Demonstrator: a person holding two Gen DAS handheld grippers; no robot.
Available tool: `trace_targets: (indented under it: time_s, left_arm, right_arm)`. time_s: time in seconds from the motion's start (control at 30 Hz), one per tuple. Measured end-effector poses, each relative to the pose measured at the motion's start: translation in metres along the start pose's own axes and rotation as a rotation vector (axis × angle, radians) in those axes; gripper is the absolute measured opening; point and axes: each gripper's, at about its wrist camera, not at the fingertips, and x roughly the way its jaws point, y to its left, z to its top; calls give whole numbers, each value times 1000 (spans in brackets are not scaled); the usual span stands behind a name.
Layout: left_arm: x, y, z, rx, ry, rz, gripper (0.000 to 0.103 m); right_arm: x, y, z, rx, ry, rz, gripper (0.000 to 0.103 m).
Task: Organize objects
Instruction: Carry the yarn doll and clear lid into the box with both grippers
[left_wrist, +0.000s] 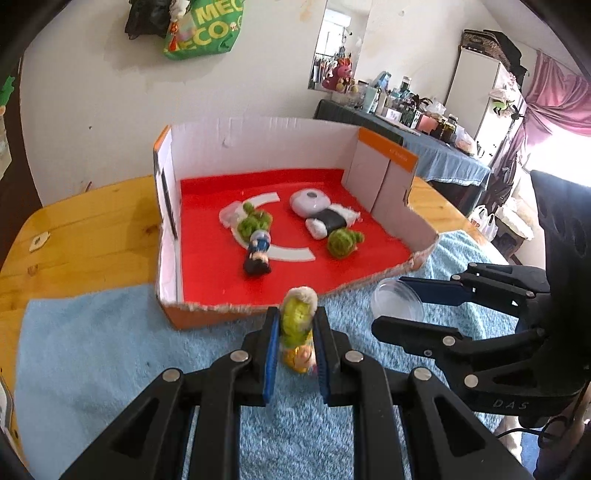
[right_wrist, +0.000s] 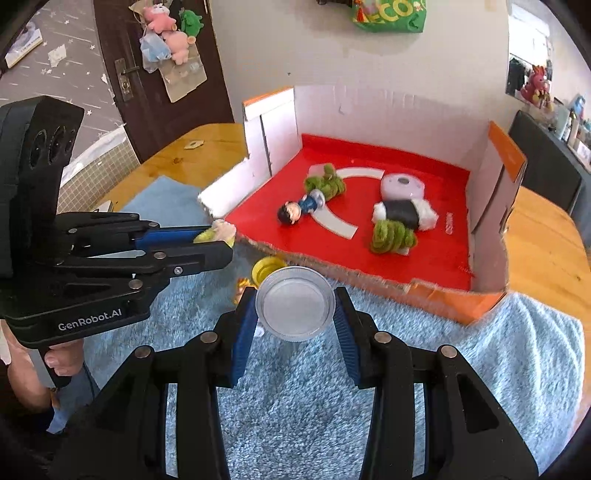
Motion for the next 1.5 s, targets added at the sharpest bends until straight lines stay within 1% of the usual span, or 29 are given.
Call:
trace_targets:
  time_s: [0.2, 0.4, 0.53, 0.63, 0.8, 0.93, 1.0, 1.17, 1.5]
  left_arm:
    - [4, -4, 16, 14, -14, -4, 18]
    - [16, -6, 32, 17, -12, -15, 18]
    - [23, -8, 41, 28, -10, -13, 18]
    - [30, -8, 45, 27, 3, -28, 18]
    - [45, -7, 49, 17, 32, -46, 18]
    - [57, -6, 51, 7, 58, -55, 18]
    - [62, -5, 51, 5, 67, -54, 18]
    - [76, -5, 53, 12, 100, -45, 18]
    - [101, 0, 55, 25, 154, 1, 18]
  right_arm:
    - [-4, -9, 10, 4, -14, -19, 39]
    - [-4, -22, 24, 19, -25, -27, 39]
    - [3, -32, 32, 35, -17, -26, 39]
    - [8, -40, 36, 43, -6, -53, 39]
    - [16, -57, 39, 50, 20, -125, 39]
    - [24, -68, 40, 44, 51, -161, 39]
    - [29, -71, 41, 30, 66, -191, 39]
    - [43, -77, 41, 2, 105, -231, 39]
    - [64, -86, 40, -5, 174, -235, 39]
